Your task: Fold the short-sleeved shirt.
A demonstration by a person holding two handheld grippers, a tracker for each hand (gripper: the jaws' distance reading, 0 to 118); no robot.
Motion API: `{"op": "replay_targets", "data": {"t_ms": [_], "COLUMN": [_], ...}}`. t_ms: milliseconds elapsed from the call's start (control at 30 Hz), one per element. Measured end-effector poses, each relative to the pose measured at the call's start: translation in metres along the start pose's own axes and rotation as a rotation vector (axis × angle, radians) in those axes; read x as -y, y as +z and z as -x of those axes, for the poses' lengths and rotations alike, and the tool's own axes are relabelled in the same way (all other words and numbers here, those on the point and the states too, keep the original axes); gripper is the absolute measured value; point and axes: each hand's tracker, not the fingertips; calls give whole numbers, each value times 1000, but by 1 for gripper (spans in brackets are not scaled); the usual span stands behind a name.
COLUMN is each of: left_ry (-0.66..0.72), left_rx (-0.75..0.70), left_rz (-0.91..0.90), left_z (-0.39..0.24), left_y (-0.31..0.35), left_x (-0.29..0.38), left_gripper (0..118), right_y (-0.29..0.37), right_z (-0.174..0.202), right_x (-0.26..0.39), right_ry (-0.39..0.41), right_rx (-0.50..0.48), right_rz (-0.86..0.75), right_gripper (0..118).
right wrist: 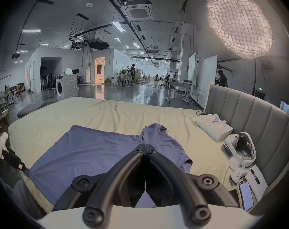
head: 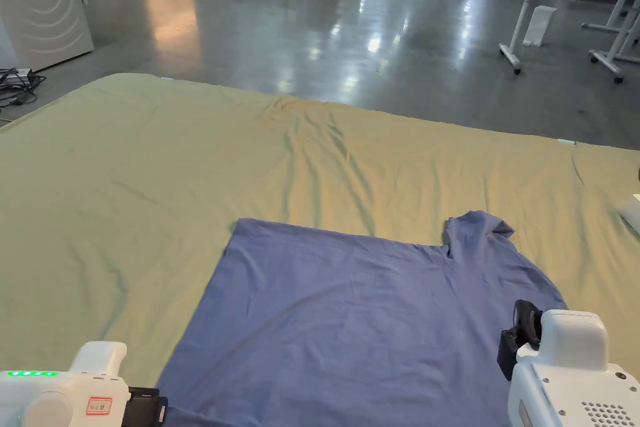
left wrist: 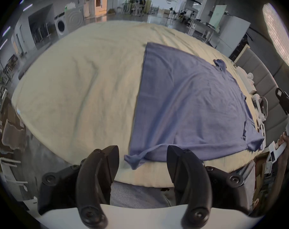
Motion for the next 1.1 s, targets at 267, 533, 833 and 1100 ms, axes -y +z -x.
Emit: {"op": "replay_targets", "data": {"t_ms": [267,533,833,1100], "left_ry": [10,-96,-179,-169], "left_rx": [-99,-159,-156,-115], "left_rz": [62,71,59,4], "left_z": [8,-20,-31,-22], "left_y": [-47,-48,-47,-19], "left_x": [-4,-1,1,1], "left_gripper": [64,44,5,4], "right_y": [-1,-1,16,33], "right_z": [-4,-5,-32,-90], "right_x": [4,17,21,49], "right_ry": [9,-9,-18,62], "right_rx": [13,15,20,36], "right_rz": [28,73,88,395], "right_gripper": [0,0,0,10]}}
